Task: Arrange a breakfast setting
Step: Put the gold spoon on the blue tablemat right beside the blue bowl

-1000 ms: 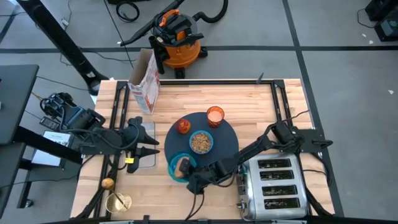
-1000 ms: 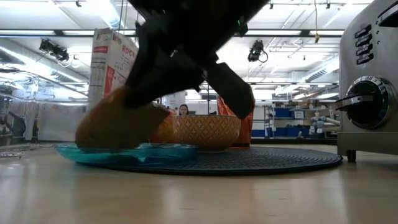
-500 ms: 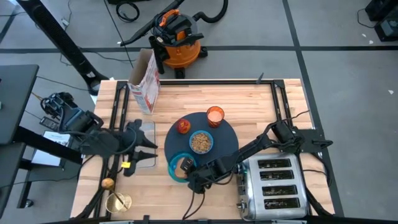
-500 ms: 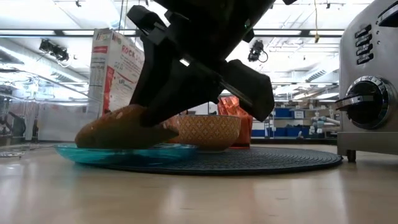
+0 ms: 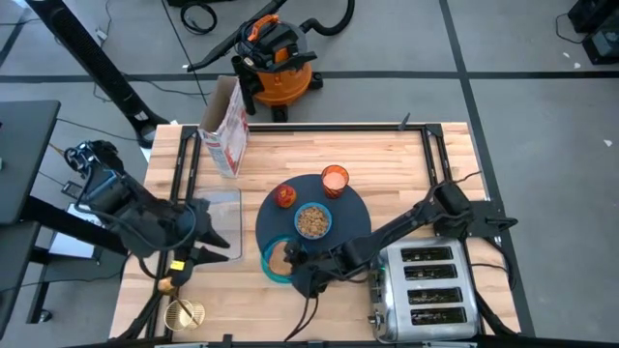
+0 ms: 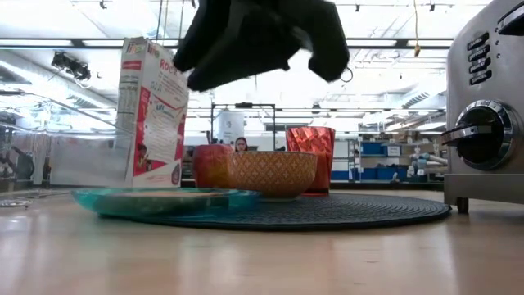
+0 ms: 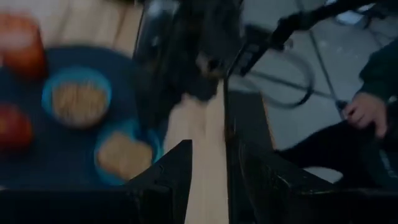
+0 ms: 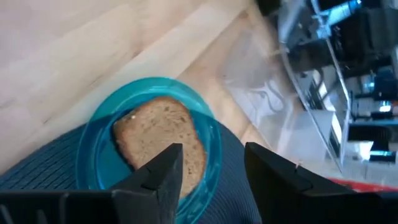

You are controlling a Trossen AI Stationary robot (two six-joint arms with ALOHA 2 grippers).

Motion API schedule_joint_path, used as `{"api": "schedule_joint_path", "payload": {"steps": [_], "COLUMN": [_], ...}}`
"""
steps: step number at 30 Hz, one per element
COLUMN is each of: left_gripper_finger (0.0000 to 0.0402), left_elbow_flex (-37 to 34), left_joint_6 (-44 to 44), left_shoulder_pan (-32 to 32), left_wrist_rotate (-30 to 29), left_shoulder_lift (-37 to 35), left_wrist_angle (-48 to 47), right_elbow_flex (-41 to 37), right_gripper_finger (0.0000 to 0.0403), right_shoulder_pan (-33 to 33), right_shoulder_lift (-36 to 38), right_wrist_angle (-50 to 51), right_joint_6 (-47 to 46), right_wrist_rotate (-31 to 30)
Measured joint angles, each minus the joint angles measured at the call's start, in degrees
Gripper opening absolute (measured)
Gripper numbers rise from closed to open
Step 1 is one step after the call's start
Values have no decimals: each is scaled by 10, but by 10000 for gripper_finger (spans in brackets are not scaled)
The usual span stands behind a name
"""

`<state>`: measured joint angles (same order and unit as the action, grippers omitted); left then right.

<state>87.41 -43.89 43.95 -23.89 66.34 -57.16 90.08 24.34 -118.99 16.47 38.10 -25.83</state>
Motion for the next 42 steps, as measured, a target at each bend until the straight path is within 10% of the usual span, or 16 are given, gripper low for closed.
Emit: {"api": "schedule_joint_path", "payload": {"steps": [14,21,26,34,42], "left_gripper_finger": [141,141,141,141,141], "left_elbow_flex": [-1,-88,-162,-305,-387], "left_joint_6": [-461,-440,-352,-270,-270], "left_shoulder_pan": [118,149,100,25,22], "left_wrist_rotate": [186,218,370,505,513], "left_shoulder_lift": [48,52,22,-136,-264], "left_wrist_angle": [-179,-130,-129,-100,-46], "right_elbow_flex": [0,0,0,0,0], "right_gripper_finger": [197,204,227,251,252], "right_shoulder_pan": [11,5,-6,-4,4], "right_shoulder_lift": [98,122,123,123,122], "right_wrist_angle": [41,35,35,39,80], "right_joint_6": [-96,-161,-176,-194,-321], "right_wrist_rotate": [-80,-91,-91,-91,-89]}}
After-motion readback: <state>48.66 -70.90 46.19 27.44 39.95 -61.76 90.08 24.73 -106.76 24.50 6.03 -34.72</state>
